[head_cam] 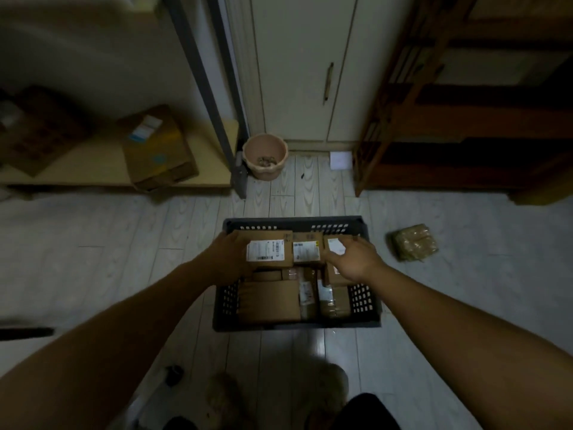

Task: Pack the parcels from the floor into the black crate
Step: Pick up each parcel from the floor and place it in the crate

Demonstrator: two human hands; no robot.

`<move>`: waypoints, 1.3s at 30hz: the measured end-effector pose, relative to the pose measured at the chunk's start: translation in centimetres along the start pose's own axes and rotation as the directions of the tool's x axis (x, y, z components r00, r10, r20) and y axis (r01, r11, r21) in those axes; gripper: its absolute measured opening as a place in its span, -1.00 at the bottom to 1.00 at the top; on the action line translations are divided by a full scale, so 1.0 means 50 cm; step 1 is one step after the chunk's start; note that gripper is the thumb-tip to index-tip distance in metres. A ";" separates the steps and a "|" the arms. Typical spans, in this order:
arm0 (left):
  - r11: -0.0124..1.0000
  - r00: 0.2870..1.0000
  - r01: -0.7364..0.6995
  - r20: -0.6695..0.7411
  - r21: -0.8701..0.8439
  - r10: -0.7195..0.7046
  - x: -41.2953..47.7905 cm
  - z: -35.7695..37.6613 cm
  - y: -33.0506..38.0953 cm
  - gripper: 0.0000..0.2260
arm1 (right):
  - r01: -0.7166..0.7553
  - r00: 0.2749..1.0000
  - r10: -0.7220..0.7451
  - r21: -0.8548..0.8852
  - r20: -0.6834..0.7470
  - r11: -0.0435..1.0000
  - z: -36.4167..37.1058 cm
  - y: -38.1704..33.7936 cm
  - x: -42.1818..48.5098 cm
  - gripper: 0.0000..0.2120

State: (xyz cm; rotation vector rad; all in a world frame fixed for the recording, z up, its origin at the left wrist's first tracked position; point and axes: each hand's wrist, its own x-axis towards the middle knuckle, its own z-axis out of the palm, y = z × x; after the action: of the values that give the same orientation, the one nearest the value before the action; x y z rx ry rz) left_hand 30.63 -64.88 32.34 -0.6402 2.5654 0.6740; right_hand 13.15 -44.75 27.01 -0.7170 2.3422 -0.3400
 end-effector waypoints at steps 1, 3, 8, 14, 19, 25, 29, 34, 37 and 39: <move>1.000 1.000 0.009 -0.009 -0.003 -0.009 -0.045 -0.032 0.030 -0.55 | -0.001 1.000 0.001 0.021 -0.001 1.000 -0.042 -0.011 -0.045 -0.48; 1.000 1.000 0.013 -0.016 0.007 -0.013 -0.128 -0.089 0.085 -0.49 | -0.019 1.000 0.019 0.051 0.001 0.999 -0.119 -0.027 -0.137 -0.49; 0.993 0.995 0.103 -0.024 0.063 -0.101 -0.283 -0.192 0.189 -0.34 | -0.058 0.994 0.066 0.084 -0.090 0.995 -0.245 -0.044 -0.342 -0.36; 0.998 0.993 -0.008 -0.122 -0.064 0.000 -0.405 -0.251 0.306 -0.28 | -0.103 0.962 0.115 0.059 -0.248 0.993 -0.306 -0.027 -0.558 -0.27; 0.984 0.975 -0.172 -0.145 -0.035 0.166 -0.490 -0.251 0.416 -0.29 | -0.103 0.923 0.135 0.105 -0.362 0.989 -0.340 0.034 -0.721 -0.30; 0.966 0.959 -0.253 -0.117 0.062 0.259 -0.516 -0.251 0.591 -0.30 | -0.171 0.850 0.241 0.187 -0.468 0.967 -0.407 0.171 -0.832 -0.30; 0.961 0.961 -0.274 -0.033 0.038 0.275 -0.498 -0.226 0.735 -0.31 | -0.231 0.822 0.306 0.209 -0.481 0.950 -0.460 0.282 -0.875 -0.31; 0.958 0.959 -0.285 -0.007 -0.023 0.284 -0.430 -0.159 0.930 -0.31 | -0.221 0.830 0.299 0.215 -0.471 0.951 -0.552 0.468 -0.918 -0.34; 0.956 0.957 -0.289 0.004 -0.047 0.290 -0.377 -0.118 1.012 -0.30 | -0.222 0.834 0.289 0.195 -0.470 0.955 -0.608 0.570 -0.922 -0.35; 0.958 0.960 -0.277 0.021 -0.081 0.279 -0.345 -0.098 1.044 -0.29 | -0.232 0.827 0.297 0.192 -0.477 0.954 -0.639 0.619 -0.908 -0.36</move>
State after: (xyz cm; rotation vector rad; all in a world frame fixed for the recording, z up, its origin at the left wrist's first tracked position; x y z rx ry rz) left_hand 16.07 -21.37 62.98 -0.2886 2.6347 0.8704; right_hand 8.39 8.31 61.68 -0.2420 2.8357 -0.6023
